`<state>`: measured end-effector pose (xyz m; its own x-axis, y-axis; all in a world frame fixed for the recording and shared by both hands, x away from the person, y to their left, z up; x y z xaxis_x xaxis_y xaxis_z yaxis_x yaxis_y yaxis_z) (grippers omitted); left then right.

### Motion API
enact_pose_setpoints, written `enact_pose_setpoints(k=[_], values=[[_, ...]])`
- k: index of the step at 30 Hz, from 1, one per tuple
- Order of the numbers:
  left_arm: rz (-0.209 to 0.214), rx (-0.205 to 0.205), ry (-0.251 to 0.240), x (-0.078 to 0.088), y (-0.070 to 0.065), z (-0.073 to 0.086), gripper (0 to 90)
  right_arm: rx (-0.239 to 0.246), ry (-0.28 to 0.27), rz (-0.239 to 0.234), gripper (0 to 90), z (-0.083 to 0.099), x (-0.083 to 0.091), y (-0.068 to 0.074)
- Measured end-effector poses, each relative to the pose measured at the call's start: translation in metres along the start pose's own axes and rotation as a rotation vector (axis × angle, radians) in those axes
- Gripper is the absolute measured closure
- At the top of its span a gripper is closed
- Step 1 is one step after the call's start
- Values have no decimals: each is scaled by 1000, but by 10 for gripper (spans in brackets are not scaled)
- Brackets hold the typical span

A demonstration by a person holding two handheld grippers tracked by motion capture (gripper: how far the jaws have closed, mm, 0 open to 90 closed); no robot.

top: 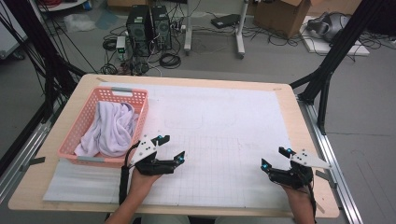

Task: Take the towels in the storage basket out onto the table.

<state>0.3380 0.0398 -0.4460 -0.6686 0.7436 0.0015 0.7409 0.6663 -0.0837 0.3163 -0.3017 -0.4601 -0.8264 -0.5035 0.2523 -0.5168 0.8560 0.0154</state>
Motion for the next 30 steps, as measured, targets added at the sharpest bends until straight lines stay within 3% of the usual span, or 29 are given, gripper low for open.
enact_pose_setpoints(k=[11, 20, 30], values=[[11, 39, 2, -1, -1, 1, 168, -16, 5, -11, 149, 3, -2, -2], [18, 21, -9, 3, -7, -6, 170, -32, 31, -22, 151, 6, -4, 2], [4, 13, -14, 10, -7, -27, 176, -16, 26, -37, 154, 5, -5, 3]])
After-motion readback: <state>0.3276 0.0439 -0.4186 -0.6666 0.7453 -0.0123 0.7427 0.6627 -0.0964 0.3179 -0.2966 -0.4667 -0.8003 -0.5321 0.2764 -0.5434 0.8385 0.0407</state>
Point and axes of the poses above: each handheld gripper's, and its own axes: x roughly backward along the jaws, z roughly out of its underside, y roughly to its left, the point moved 9 cm from there along -x, roughly forward along the jaws, and after that the axes turned 9 degrees about -y, right-handed, at the moved point
